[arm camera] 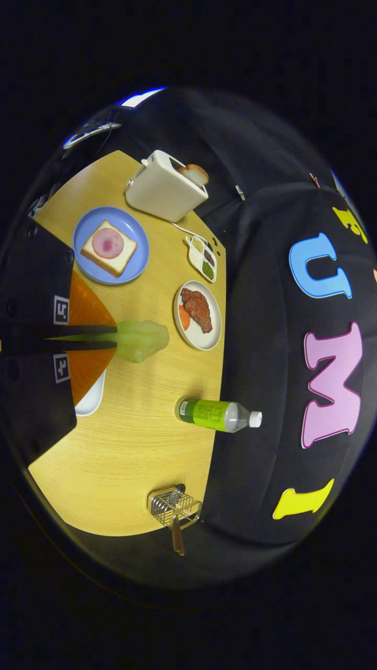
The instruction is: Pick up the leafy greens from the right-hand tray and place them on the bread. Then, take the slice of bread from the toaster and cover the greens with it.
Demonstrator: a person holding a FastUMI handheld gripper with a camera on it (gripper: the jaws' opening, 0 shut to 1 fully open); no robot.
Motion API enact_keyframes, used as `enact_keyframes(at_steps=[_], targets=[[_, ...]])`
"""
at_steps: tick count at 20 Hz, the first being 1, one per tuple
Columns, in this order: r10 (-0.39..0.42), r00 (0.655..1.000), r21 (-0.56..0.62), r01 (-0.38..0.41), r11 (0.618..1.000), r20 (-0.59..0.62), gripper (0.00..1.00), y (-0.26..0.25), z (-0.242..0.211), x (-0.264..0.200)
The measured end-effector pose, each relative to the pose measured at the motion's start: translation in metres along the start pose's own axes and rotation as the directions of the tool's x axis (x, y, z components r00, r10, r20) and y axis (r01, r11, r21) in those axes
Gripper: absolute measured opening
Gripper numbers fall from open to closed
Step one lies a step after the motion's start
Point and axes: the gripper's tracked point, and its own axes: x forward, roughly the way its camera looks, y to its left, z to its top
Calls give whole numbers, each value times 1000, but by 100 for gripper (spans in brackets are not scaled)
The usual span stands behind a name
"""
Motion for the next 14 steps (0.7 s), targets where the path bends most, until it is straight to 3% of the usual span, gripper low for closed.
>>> enact_keyframes(at_steps=[7, 14], targets=[[44, 999, -32, -45, 998, -30, 5, 81, 23, 14], [80, 987, -40, -87, 995, -140, 5, 157, -11, 61]])
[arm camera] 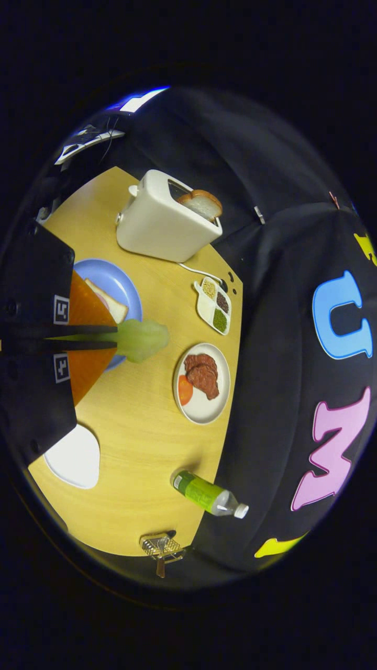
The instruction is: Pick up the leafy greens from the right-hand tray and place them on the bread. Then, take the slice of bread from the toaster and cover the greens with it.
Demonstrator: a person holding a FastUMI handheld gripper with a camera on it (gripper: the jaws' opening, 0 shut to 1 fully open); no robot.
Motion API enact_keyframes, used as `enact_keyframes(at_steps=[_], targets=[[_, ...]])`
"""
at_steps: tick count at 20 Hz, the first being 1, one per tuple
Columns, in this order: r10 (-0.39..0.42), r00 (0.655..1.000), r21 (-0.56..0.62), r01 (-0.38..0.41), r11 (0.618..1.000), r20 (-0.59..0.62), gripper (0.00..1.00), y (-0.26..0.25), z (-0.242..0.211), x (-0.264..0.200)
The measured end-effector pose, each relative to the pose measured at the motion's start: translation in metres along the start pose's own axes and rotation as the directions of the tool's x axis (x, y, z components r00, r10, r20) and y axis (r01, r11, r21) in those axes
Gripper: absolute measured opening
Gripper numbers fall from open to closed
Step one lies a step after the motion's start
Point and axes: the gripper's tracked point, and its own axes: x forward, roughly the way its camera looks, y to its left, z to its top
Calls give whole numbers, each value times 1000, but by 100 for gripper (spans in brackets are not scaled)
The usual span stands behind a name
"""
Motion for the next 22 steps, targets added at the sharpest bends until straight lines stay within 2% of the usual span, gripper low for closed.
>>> enact_keyframes(at_steps=[4, 11, 12, 13, 16, 17, 19, 20, 22], targets=[[38, 997, 40, -36, 999, -64, 5, 29, -17, 28], [22, 993, 41, -17, 999, -120, 9, 39, -27, 58], [21, 992, 41, -16, 999, -126, 15, 40, -29, 58], [10, 991, 34, -5, 999, -133, 15, 39, -30, 61], [-26, 991, 4, 27, 1000, -134, 26, 34, -33, 65], [-33, 990, -7, 32, 999, -135, 26, 34, -33, 66], [-39, 988, -24, 36, 999, -149, 37, 35, -39, 68], [-45, 988, -33, 41, 999, -150, 49, 35, -40, 69], [-50, 988, -37, 45, 998, -145, 55, 37, -40, 69]])
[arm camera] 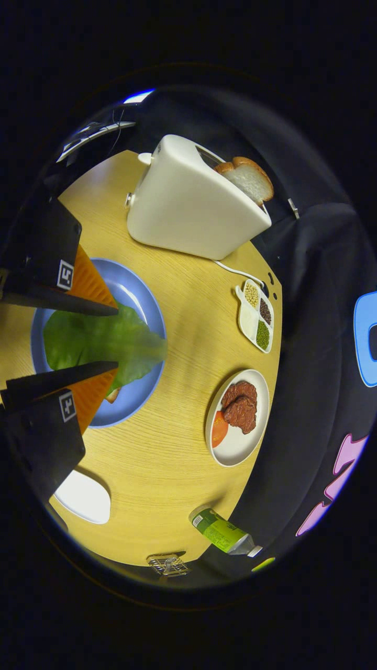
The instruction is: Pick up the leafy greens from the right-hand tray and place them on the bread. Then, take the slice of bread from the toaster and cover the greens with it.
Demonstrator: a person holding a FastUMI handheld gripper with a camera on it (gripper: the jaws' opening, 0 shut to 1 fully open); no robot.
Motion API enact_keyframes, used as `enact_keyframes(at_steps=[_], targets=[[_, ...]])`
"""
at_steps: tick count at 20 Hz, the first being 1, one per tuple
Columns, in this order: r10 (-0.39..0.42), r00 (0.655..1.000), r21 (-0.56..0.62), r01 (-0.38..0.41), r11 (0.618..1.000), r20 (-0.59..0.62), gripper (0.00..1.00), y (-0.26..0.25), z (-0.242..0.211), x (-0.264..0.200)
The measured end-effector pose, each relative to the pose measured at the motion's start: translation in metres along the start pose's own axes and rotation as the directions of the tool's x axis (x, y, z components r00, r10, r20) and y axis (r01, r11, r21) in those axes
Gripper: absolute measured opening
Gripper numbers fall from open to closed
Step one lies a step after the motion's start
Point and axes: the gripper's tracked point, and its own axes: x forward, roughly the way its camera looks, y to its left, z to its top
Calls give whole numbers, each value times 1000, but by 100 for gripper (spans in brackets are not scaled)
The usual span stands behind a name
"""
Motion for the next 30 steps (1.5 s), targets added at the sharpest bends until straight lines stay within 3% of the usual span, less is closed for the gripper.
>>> enact_keyframes(at_steps=[2, 8, 13, 18, 23, 30], targets=[[7, 1000, 4, -7, 1000, 10, 60, 4, 2, -2], [50, 996, 22, -51, 998, 77, 100, 24, 33, -32], [45, 978, -38, -38, 999, 203, 99, 44, 90, -67], [126, 956, -82, -107, 991, 266, 99, 97, 136, -82], [190, 944, -120, -163, 979, 270, 99, 146, 157, -73], [216, 949, -151, -185, 971, 231, 99, 185, 165, -40]])
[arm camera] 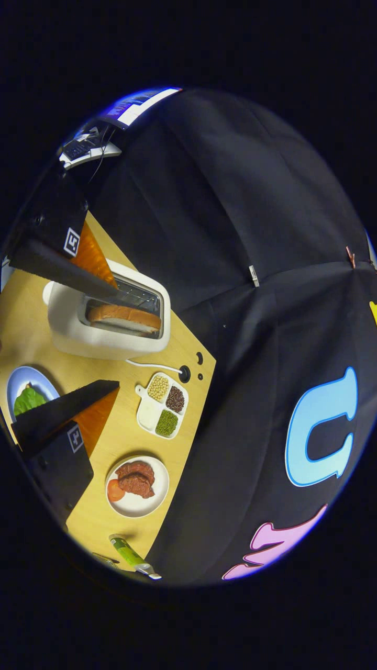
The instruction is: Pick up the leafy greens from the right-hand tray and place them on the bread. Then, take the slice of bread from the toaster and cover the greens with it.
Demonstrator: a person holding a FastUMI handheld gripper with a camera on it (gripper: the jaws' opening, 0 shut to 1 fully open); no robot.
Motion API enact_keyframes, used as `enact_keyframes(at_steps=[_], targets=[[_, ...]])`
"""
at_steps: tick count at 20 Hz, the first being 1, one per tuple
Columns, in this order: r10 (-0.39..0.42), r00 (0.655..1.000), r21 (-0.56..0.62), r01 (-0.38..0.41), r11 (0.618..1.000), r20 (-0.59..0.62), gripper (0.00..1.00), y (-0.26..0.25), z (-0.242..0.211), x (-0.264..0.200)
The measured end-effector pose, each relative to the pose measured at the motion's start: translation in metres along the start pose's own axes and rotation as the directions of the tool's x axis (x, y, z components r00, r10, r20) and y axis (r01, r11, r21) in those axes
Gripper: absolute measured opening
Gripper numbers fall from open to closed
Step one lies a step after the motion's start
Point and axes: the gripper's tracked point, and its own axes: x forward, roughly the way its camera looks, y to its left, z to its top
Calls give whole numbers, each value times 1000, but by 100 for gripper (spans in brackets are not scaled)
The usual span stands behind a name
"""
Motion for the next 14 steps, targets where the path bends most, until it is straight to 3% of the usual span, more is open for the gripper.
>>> enact_keyframes(at_steps=[7, 8, 10, 13, 14], targets=[[-48, 998, -34, 47, 998, -33, 97, 5, -1, 42], [-45, 998, -32, 44, 999, -36, 92, 10, 0, 48], [-48, 998, -34, 47, 998, -37, 61, 14, 0, 56], [-67, 996, -45, 65, 997, -53, 59, 16, -2, 65], [-78, 996, -46, 76, 996, -44, 46, 15, 1, 65]])
